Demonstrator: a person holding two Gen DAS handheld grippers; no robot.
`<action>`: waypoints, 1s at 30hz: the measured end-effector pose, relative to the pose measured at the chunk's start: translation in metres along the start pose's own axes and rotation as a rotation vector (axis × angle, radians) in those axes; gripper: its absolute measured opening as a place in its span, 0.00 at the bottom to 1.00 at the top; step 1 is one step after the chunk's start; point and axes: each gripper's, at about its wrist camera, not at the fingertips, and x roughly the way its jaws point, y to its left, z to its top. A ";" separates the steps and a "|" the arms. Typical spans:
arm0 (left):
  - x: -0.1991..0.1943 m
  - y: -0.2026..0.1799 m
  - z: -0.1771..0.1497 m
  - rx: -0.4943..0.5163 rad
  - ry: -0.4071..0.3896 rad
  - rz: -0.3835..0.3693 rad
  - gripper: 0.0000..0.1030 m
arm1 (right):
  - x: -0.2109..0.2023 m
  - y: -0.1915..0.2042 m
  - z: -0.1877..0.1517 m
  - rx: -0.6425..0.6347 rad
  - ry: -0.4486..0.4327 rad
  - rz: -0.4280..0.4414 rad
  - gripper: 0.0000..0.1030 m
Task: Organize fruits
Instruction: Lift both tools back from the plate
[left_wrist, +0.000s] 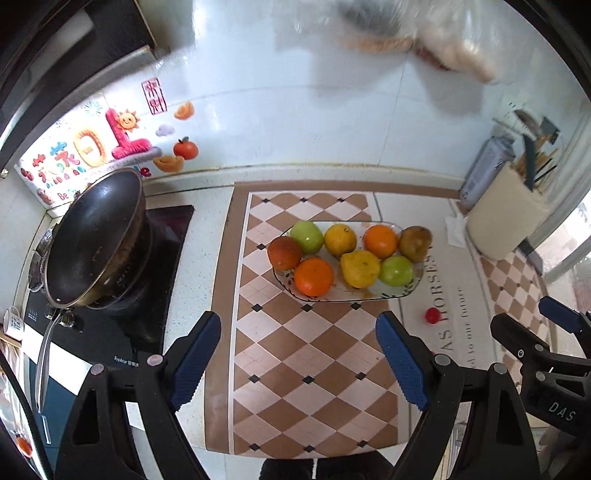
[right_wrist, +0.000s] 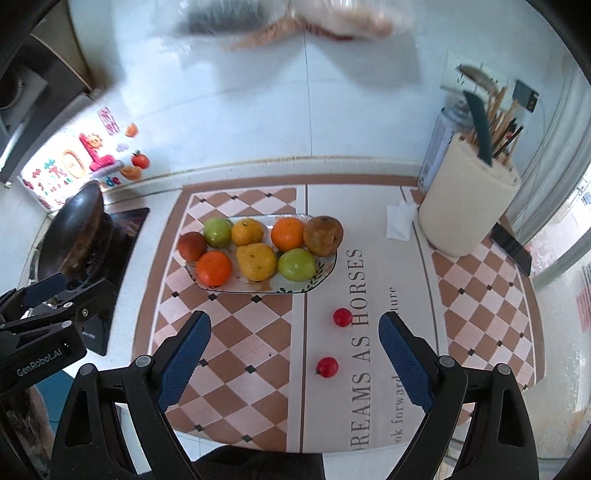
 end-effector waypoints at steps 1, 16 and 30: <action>-0.009 0.000 -0.002 0.000 -0.016 -0.002 0.83 | -0.008 0.001 -0.002 -0.002 -0.012 0.002 0.92; -0.075 0.001 -0.042 -0.013 -0.103 -0.017 0.83 | -0.092 0.005 -0.040 0.033 -0.132 0.027 0.92; -0.090 0.005 -0.053 0.026 -0.132 -0.031 0.87 | -0.095 -0.011 -0.062 0.172 -0.150 0.063 0.92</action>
